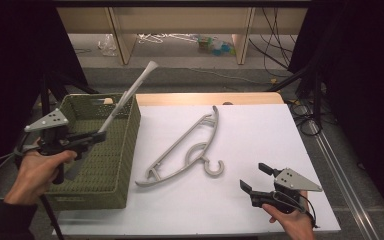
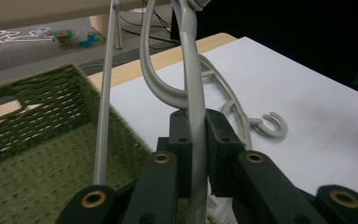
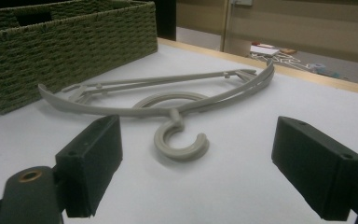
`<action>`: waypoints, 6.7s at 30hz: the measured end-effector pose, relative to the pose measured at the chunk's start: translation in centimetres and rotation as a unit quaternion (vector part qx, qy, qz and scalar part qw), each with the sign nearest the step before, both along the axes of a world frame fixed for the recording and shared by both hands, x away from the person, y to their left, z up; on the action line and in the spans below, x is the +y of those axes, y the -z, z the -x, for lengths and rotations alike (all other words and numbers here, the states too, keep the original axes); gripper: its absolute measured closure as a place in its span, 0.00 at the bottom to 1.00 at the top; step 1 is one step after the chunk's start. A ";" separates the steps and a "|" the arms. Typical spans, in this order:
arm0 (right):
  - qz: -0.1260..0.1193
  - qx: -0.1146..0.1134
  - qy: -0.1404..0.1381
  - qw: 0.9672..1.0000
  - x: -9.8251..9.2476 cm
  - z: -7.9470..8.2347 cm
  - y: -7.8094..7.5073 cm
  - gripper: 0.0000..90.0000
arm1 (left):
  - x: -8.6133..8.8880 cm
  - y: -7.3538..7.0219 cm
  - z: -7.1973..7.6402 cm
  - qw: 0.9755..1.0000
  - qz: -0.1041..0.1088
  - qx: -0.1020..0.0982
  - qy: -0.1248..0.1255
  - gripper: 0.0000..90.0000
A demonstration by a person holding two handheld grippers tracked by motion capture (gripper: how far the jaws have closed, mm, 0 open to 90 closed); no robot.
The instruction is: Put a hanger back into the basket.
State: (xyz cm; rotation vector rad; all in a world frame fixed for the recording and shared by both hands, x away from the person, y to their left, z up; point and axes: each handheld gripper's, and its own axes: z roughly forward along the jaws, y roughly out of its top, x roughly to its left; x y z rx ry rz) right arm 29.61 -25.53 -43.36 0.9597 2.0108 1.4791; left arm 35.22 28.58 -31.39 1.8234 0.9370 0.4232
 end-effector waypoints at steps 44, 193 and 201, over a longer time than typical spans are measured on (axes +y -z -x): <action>0.010 0.009 -0.001 1.000 0.0 -0.1 0.1 0.19 | 8.4 5.7 0.3 0.993 -0.090 0.076 -0.006 0.91; 0.007 0.006 -0.017 1.000 0.1 -0.3 0.0 0.17 | -19.5 12.1 1.5 0.989 -0.113 0.030 0.095 0.27; 0.008 0.002 -0.021 1.000 0.4 -0.2 -0.1 0.17 | -20.4 12.8 -0.4 0.982 -0.159 0.039 0.094 0.24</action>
